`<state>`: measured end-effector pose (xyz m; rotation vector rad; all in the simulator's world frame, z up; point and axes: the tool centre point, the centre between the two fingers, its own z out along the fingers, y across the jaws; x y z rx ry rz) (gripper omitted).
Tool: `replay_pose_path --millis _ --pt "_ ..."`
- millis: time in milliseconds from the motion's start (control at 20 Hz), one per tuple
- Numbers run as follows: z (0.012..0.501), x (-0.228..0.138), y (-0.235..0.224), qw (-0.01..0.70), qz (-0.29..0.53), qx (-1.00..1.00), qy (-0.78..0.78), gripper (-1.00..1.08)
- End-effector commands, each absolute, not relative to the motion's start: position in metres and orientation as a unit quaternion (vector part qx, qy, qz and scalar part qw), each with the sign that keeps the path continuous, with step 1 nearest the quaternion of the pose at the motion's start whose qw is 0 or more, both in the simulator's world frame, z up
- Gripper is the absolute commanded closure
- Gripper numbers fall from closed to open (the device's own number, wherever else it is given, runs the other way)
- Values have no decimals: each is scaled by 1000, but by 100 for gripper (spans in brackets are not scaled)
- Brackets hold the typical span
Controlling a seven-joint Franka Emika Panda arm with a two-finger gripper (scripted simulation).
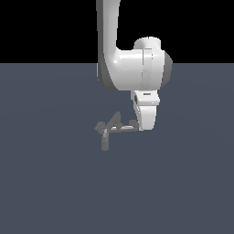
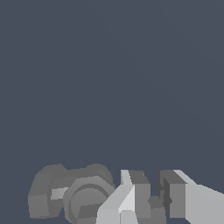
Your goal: Turn on the faucet by rotating a designated handle.
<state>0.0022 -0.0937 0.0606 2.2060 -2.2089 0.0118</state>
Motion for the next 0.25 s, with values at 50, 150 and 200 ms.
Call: replay_pose_path --millis 50,150,200 --pt "61 19 -44 1 1 728 -686 108" --pt "61 24 -33 0 0 731 -682 108" --pt "61 24 -33 0 0 731 -682 108"
